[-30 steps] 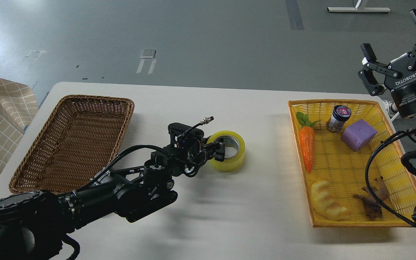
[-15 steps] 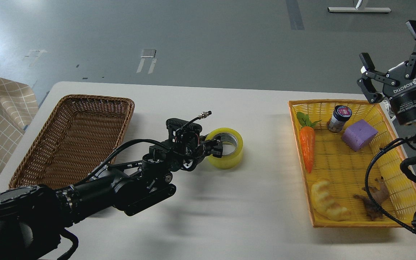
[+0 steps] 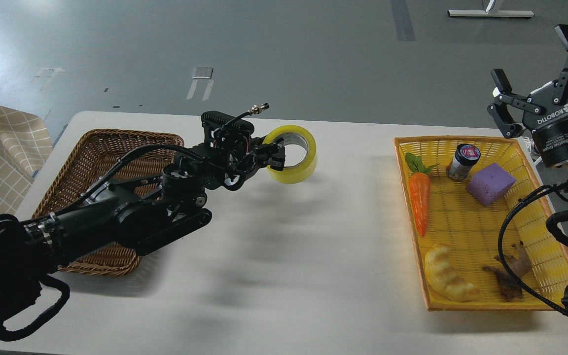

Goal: Place and transfer tape with both arms
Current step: 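Lift and carry the tape roll over the wicker basket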

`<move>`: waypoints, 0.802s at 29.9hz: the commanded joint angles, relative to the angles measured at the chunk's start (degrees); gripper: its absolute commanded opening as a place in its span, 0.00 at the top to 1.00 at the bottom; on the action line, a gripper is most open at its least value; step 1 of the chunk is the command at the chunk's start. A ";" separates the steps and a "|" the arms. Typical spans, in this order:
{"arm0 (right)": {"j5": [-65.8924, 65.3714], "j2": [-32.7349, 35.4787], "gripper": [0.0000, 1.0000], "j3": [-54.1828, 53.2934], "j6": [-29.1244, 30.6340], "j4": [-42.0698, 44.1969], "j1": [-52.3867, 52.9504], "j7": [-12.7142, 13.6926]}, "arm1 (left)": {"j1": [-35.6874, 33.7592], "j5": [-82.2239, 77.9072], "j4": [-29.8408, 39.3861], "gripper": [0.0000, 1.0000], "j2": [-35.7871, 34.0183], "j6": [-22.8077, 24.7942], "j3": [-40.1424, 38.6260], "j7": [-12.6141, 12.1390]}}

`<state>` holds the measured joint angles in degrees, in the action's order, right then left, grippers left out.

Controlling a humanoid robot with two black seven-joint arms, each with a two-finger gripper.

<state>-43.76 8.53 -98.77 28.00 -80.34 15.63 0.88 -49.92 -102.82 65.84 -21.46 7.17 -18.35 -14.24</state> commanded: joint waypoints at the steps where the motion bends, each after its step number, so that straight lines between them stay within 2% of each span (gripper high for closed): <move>1: -0.01 0.00 0.00 0.16 0.00 0.36 0.01 0.00 | 0.44 1.30 3.23 0.85 -6.39 0.12 -0.19 -1.58; 3: -0.01 -0.18 0.00 0.16 0.00 0.62 0.01 0.00 | 0.96 2.09 6.13 0.85 -12.00 -0.14 -0.28 -2.90; 6: -0.01 -0.26 0.00 0.33 0.00 0.62 0.10 0.00 | 1.84 3.58 8.77 0.85 -17.72 -0.49 -0.46 -2.90; 15: -0.01 0.00 0.00 0.86 0.00 0.71 1.07 0.00 | 3.95 5.52 10.80 0.85 -27.92 -2.69 -0.46 -2.02; 19: -0.01 -0.09 0.00 0.95 0.00 0.71 0.89 0.00 | 9.91 5.52 10.80 0.85 -33.54 -5.85 -0.55 1.13; 24: -0.01 0.00 0.00 0.95 0.00 0.62 0.54 0.00 | 14.49 5.70 10.27 0.85 -38.12 -6.55 -0.72 3.16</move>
<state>-43.77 8.50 -97.81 28.00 -79.63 16.36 0.88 -37.97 -97.26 76.54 -57.04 1.07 -18.93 -12.15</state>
